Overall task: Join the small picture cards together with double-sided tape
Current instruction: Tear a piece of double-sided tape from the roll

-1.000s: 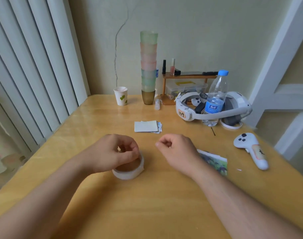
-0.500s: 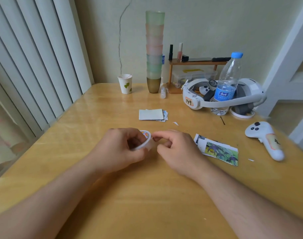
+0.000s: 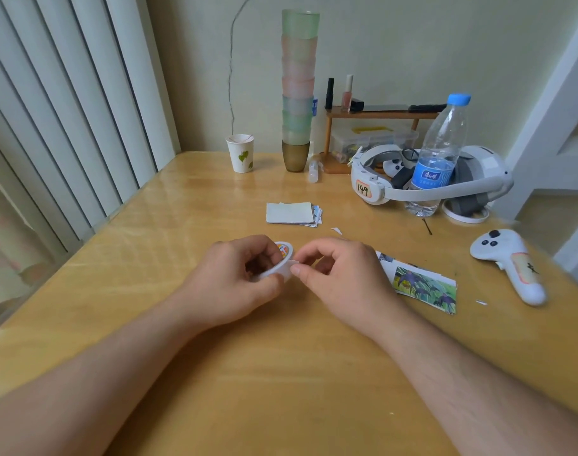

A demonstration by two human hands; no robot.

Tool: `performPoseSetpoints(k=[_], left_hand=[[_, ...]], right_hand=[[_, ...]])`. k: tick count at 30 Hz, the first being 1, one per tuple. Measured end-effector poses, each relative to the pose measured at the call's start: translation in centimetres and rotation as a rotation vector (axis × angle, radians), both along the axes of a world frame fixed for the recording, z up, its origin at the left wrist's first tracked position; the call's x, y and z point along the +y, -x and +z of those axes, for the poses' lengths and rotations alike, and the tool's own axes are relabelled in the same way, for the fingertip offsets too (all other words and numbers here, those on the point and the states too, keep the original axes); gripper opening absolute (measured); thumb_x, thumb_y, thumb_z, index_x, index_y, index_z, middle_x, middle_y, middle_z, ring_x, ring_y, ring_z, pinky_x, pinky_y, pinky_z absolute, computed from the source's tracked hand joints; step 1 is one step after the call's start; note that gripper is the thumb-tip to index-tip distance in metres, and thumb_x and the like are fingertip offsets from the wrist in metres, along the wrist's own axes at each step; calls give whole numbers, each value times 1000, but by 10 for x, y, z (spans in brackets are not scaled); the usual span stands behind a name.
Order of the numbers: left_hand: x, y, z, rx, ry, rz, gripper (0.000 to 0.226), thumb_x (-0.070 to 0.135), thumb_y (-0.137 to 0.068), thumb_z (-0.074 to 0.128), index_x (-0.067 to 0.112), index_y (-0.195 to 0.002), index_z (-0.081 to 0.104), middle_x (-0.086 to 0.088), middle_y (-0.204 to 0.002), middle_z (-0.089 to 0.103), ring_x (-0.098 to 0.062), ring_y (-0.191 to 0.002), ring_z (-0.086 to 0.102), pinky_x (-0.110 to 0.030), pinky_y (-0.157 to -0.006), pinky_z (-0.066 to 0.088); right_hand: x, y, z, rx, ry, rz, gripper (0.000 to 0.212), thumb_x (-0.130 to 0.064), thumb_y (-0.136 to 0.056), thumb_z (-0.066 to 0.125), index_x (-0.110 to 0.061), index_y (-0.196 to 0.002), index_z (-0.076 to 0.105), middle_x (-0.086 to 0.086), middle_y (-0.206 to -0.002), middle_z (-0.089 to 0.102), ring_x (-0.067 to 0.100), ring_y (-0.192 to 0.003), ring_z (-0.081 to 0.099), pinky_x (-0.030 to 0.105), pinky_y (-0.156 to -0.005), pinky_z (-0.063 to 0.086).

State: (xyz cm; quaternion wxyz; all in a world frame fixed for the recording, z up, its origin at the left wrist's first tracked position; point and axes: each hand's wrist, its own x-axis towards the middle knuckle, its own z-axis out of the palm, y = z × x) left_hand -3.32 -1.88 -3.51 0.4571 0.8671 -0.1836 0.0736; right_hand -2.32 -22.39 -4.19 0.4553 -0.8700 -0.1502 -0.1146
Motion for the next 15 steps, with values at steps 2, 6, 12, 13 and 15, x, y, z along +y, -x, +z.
performPoseSetpoints(k=[2, 6, 12, 13, 15], left_hand=[[1, -1, 0, -12, -21, -3, 12, 34, -83, 75, 25, -87, 68, 7, -69, 66, -6, -60, 51, -21, -59, 44], [1, -1, -2, -43, -42, 2, 11, 25, -88, 77, 25, -86, 66, 7, -67, 64, -6, -58, 49, -21, -58, 43], [2, -6, -3, -139, -67, -36, 17, 30, -96, 69, 30, -108, 57, 6, -64, 56, -11, -56, 44, -22, -55, 37], [2, -6, -3, -159, -80, -47, 15, 27, -98, 67, 31, -110, 58, 3, -64, 53, -12, -57, 42, -23, -55, 38], [1, -7, -4, -181, -85, -53, 12, 23, -100, 65, 31, -108, 61, 1, -62, 50, -12, -56, 40, -25, -55, 38]], right_hand=[[0, 0, -1, -3, 3, 11, 10, -28, -86, 80, -34, -81, 74, -25, -73, 64, 6, -59, 54, 20, -59, 42], [0, 1, 0, -20, 11, 12, 10, -28, -87, 79, -32, -81, 73, -26, -71, 61, 7, -58, 52, 21, -59, 42], [1, 3, 6, -172, 15, 28, 10, -25, -86, 80, -28, -80, 73, -14, -77, 65, 13, -67, 59, 24, -65, 49], [1, 4, 6, -208, 26, 31, 10, -23, -86, 80, -27, -80, 73, -14, -76, 65, 14, -68, 59, 23, -66, 49], [1, 4, 7, -286, 56, 29, 10, -20, -85, 81, -26, -80, 74, -15, -75, 64, 14, -69, 59, 19, -66, 46]])
